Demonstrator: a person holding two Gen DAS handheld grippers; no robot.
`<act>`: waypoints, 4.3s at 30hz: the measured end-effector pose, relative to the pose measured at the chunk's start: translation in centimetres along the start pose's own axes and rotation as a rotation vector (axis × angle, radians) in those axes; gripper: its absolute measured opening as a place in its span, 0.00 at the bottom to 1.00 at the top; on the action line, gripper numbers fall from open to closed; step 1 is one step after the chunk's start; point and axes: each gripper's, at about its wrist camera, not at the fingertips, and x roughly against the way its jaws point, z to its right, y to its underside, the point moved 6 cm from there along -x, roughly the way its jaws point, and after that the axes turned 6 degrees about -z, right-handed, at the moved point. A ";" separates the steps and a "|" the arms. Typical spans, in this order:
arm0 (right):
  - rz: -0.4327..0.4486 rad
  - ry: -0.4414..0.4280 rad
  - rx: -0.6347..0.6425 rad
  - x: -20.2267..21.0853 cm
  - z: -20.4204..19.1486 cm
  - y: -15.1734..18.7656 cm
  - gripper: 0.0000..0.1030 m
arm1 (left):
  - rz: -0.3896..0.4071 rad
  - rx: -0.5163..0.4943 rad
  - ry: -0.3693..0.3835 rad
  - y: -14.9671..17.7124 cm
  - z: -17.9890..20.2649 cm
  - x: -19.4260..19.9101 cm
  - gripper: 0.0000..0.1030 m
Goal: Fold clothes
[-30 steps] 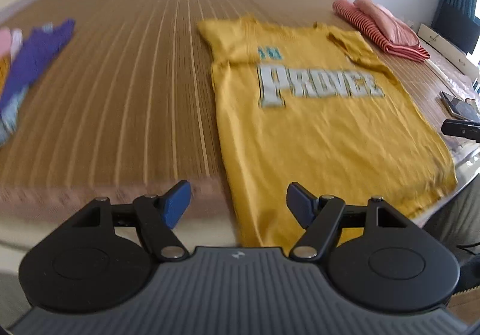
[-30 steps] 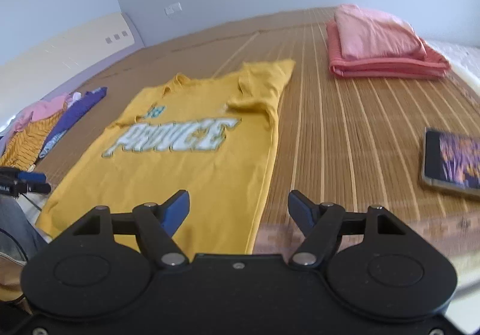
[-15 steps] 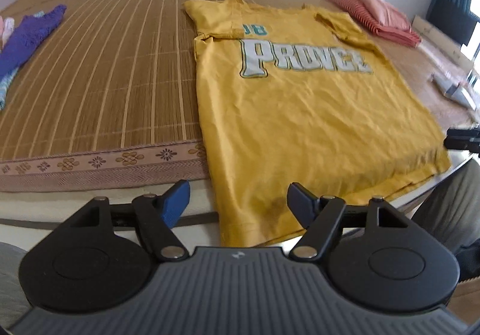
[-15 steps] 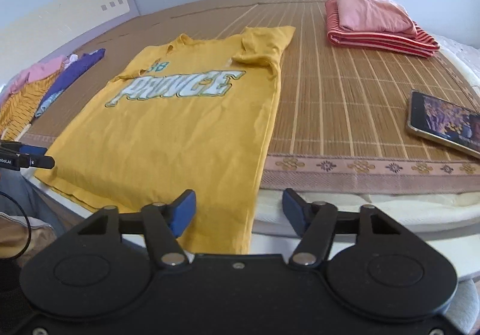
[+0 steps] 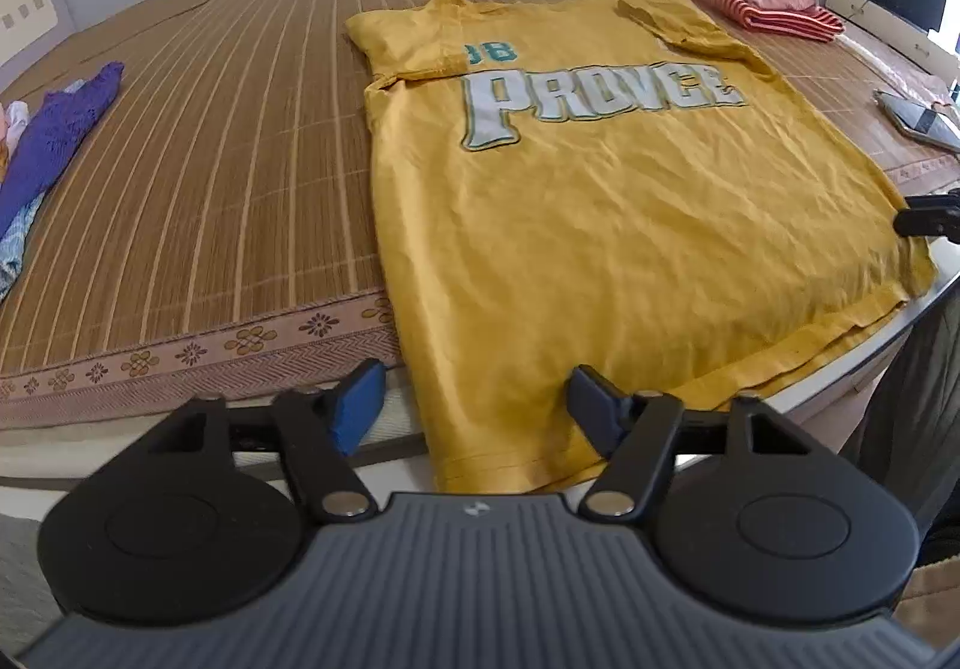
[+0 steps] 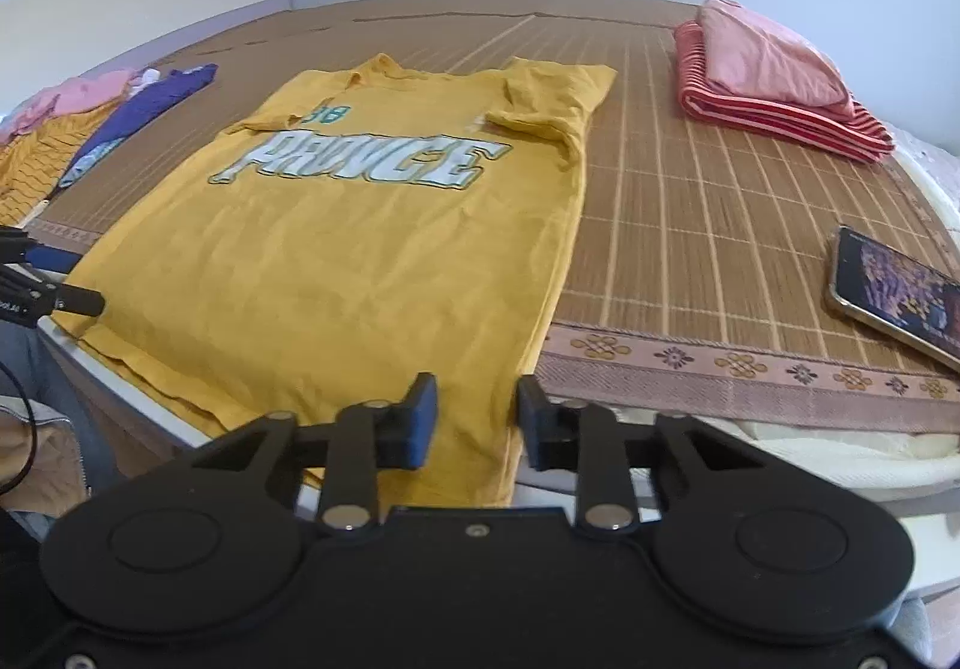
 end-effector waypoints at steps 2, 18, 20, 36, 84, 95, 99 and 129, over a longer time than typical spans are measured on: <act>0.008 -0.020 -0.023 -0.1 0.2 0.0 0.19 | 0.011 0.027 0.029 -0.2 0.0 0.2 0.39; 0.161 -0.145 -0.175 2.8 2.2 -1.9 0.03 | 0.213 0.026 0.058 -3.4 -1.3 4.4 0.07; 0.189 -0.146 -0.174 3.0 2.4 -2.8 0.03 | 0.266 0.040 0.064 -4.5 -1.9 4.9 0.07; 0.176 0.008 -0.113 -3.4 4.4 -9.5 0.04 | 0.226 -0.090 -0.072 -10.3 -3.0 -3.3 0.07; -0.036 -0.050 0.082 -8.4 -0.5 -8.9 0.44 | 0.151 -0.167 0.014 -10.0 -0.2 -5.7 0.37; 0.007 -0.123 0.027 -6.8 -0.3 -8.2 0.47 | 0.156 -0.211 -0.017 -10.5 -0.5 -4.5 0.38; 0.052 -0.139 0.011 -4.4 1.8 -8.4 0.48 | 0.190 -0.236 -0.022 -10.9 -2.0 -2.1 0.49; 0.048 0.050 0.462 -6.4 -3.8 -8.7 0.55 | 0.134 -0.281 0.061 -7.7 -1.7 -0.3 0.51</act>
